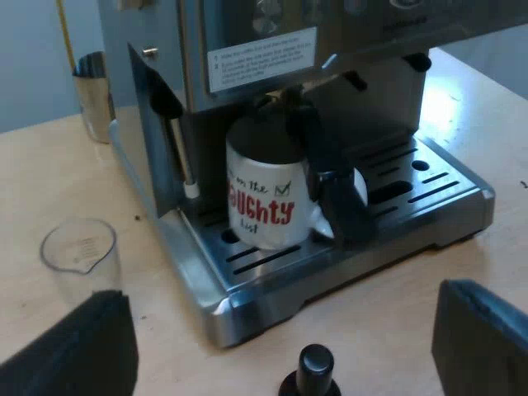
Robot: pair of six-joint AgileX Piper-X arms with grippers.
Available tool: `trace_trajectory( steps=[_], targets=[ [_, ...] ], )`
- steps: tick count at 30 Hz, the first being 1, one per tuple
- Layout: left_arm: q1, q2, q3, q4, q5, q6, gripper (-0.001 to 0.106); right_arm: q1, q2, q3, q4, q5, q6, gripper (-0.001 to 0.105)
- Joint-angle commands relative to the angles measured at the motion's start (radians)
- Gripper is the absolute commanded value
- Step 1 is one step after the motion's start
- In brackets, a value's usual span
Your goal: Remove mug from coffee machine
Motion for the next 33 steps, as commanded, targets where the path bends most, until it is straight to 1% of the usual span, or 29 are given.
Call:
trace_trajectory(
  steps=[1,3,6,7,10,13,15,18,21,24,30,33],
  targets=[
    [-0.007,0.027,-0.006,-0.045,0.032,-0.003,0.079,0.056,0.036,-0.012,-0.059,-0.010,-0.013,0.071],
    [-0.007,0.049,-0.006,-0.060,0.044,-0.003,0.079,0.111,0.074,-0.012,-0.100,-0.007,-0.013,0.071],
    [-0.007,0.069,-0.002,-0.087,0.087,-0.003,0.079,0.179,0.124,-0.012,-0.163,0.005,-0.011,0.071],
    [-0.013,0.073,0.002,-0.097,0.090,-0.003,0.079,0.196,0.145,-0.012,-0.184,0.017,0.003,0.071],
    [-0.041,0.074,0.016,-0.118,0.090,-0.003,0.079,0.231,0.201,-0.012,-0.240,0.049,0.050,0.071],
    [-0.070,0.074,0.031,-0.121,0.086,-0.003,0.079,0.237,0.246,-0.012,-0.282,0.058,0.081,0.071],
    [-0.086,0.074,0.047,-0.121,0.074,-0.003,0.079,0.237,0.283,-0.012,-0.319,0.058,0.114,0.071],
    [-0.087,0.074,0.075,-0.148,0.074,-0.003,0.079,0.237,0.319,-0.012,-0.348,0.058,0.135,0.071],
    [-0.087,0.074,0.107,-0.193,0.074,-0.003,0.079,0.237,0.354,-0.012,-0.366,0.058,0.138,0.071],
    [-0.087,0.074,0.124,-0.207,0.074,-0.003,0.079,0.237,0.376,-0.012,-0.387,0.058,0.138,0.071],
    [-0.087,0.074,0.126,-0.218,0.074,-0.003,0.079,0.237,0.409,-0.012,-0.446,0.058,0.138,0.071],
    [-0.087,0.074,0.126,-0.218,0.074,-0.003,0.079,0.237,0.428,0.002,-0.489,0.058,0.138,0.071]
  ],
)
